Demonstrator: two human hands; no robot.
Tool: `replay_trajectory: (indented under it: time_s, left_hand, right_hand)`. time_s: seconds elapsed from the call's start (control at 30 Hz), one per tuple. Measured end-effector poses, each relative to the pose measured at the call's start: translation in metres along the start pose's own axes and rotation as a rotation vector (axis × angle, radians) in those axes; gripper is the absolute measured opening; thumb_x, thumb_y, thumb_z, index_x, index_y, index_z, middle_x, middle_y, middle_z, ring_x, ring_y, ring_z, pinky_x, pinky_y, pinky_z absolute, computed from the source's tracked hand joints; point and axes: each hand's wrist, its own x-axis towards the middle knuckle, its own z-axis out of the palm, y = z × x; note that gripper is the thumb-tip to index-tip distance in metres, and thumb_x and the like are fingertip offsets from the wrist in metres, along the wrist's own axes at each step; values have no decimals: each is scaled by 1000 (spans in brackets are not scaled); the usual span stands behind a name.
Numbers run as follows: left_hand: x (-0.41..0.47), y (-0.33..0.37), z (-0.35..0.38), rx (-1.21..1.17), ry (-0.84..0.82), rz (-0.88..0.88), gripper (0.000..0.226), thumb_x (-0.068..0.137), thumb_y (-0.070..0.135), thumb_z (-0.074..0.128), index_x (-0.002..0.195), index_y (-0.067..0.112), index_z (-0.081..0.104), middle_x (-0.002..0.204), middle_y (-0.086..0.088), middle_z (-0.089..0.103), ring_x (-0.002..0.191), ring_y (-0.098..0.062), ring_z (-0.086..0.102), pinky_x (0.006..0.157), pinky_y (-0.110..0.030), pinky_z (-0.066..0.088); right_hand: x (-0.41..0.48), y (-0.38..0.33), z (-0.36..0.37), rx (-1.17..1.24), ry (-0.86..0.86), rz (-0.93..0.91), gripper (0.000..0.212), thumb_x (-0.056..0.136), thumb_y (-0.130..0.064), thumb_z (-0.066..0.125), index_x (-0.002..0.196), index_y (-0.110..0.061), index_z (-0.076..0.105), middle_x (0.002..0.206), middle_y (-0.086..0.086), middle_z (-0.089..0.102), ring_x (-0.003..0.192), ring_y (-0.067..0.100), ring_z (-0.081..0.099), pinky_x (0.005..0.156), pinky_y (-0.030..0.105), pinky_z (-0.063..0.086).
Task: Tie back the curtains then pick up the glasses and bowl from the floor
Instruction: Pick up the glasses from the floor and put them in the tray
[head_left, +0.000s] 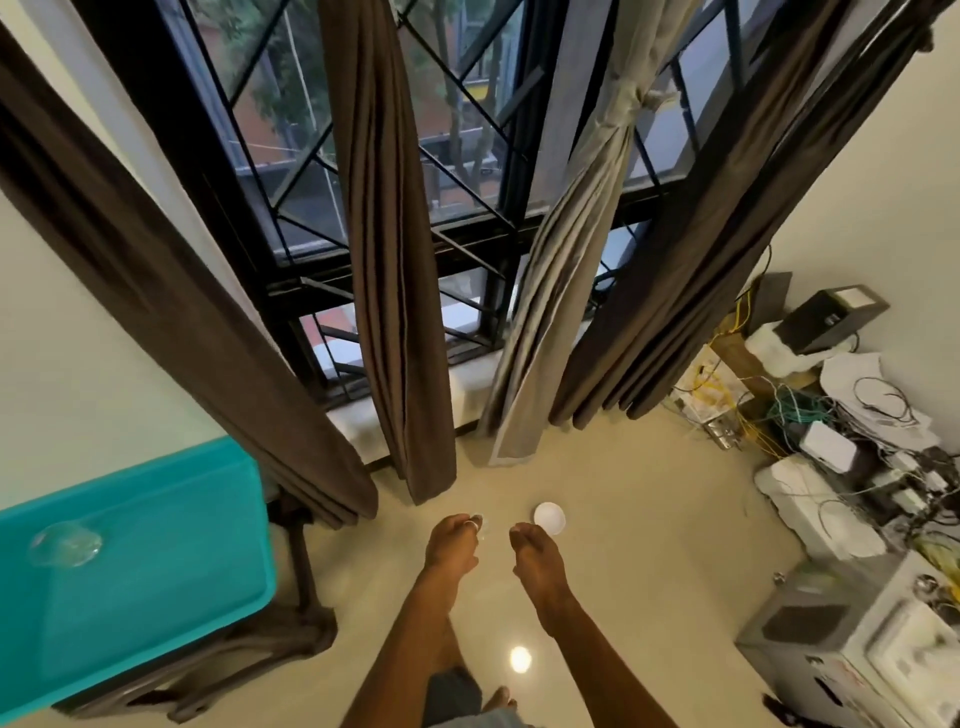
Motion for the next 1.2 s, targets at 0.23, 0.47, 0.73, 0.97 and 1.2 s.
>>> replay_trajectory:
  time_s: [0.23,0.47,0.73,0.97,1.2]
  left_hand:
    - [52,4,14,200,-74,-1,14,94,33,58,99,22,63,122,-15,64,115,-31,61,103,-49,49]
    - [84,1,9,312,-30,-53,31,100,32,52,120,11,60,123,-14,62,114,-29,60,103,-46,50]
    - [165,-29,24,369,43,-96,35,102,33,50,122,7,61,125,-14,63,116,-31,60,103,-46,50]
    - [270,-76,48,369,47,-114,32,101,26,52,128,10,57,133,-10,57,121,-29,56,107,-44,46]
    - [430,-145,71,413,52,-72,35,101,12,42,133,5,55,139,-14,53,126,-31,52,106,-38,44]
  right_hand:
    - [39,-23,1,-9,-10,56,14,98,-23,54,103,-23,67,110,0,67,111,24,61,108,50,46]
    - [90,-27,12,-152,-100,61,17,100,-21,50,103,-19,66,108,4,68,110,30,63,105,46,48]
    - [176,15,5,-317,-192,68,29,103,-23,51,125,-8,62,126,9,64,120,28,60,110,44,44]
    - [279,88,24,-395,-229,80,31,103,-22,53,128,-6,60,133,12,63,125,28,57,113,40,41]
    - [426,193,65,-384,-241,106,34,102,-17,53,133,-4,57,135,12,59,130,32,52,113,37,37]
